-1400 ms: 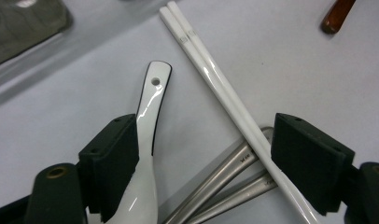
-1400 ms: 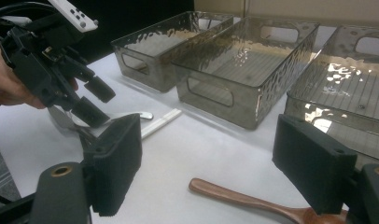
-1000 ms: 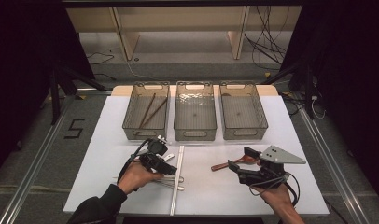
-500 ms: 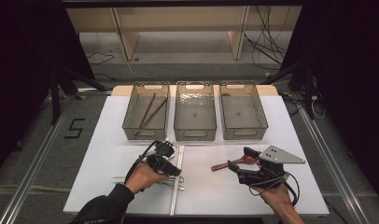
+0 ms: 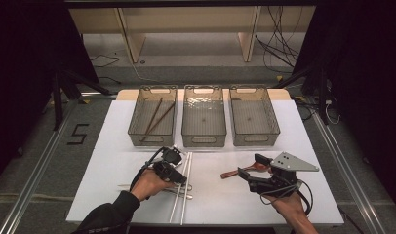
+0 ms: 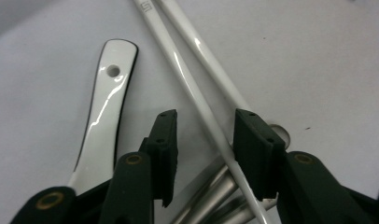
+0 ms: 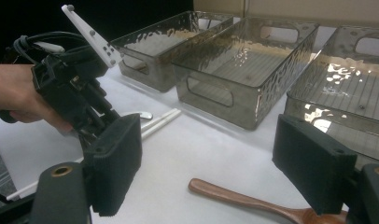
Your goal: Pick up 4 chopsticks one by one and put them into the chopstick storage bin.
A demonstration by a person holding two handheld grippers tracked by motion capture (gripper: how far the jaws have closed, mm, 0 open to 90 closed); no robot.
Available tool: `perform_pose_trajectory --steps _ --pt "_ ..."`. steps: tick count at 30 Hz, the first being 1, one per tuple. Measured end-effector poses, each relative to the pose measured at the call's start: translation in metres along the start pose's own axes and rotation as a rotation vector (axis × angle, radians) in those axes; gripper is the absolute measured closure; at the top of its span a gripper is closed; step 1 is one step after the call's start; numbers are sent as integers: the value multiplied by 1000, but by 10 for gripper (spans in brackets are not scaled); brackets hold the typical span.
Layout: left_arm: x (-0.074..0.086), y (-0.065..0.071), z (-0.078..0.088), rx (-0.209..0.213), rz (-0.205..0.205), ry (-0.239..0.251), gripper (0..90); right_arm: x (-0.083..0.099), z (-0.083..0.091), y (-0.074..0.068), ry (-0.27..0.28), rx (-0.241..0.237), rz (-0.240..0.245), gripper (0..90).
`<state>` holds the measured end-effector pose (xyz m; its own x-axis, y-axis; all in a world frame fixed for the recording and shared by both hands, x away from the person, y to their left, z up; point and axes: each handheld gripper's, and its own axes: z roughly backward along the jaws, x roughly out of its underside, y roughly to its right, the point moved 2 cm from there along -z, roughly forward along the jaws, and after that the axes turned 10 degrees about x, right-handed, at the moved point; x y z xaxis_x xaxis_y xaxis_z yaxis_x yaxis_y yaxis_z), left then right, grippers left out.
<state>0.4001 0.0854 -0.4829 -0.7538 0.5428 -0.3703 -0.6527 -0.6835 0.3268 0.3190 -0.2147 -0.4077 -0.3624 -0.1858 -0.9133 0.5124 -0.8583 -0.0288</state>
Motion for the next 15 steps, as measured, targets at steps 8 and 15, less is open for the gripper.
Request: perform_pose_trajectory --steps 8,15 --pt "0 -2 1 -23 -16 -17 690 0 0 0 -1 0 1 248" --pt "1 -2 1 -45 -25 -27 749 0 0 0 -1 0 1 248"
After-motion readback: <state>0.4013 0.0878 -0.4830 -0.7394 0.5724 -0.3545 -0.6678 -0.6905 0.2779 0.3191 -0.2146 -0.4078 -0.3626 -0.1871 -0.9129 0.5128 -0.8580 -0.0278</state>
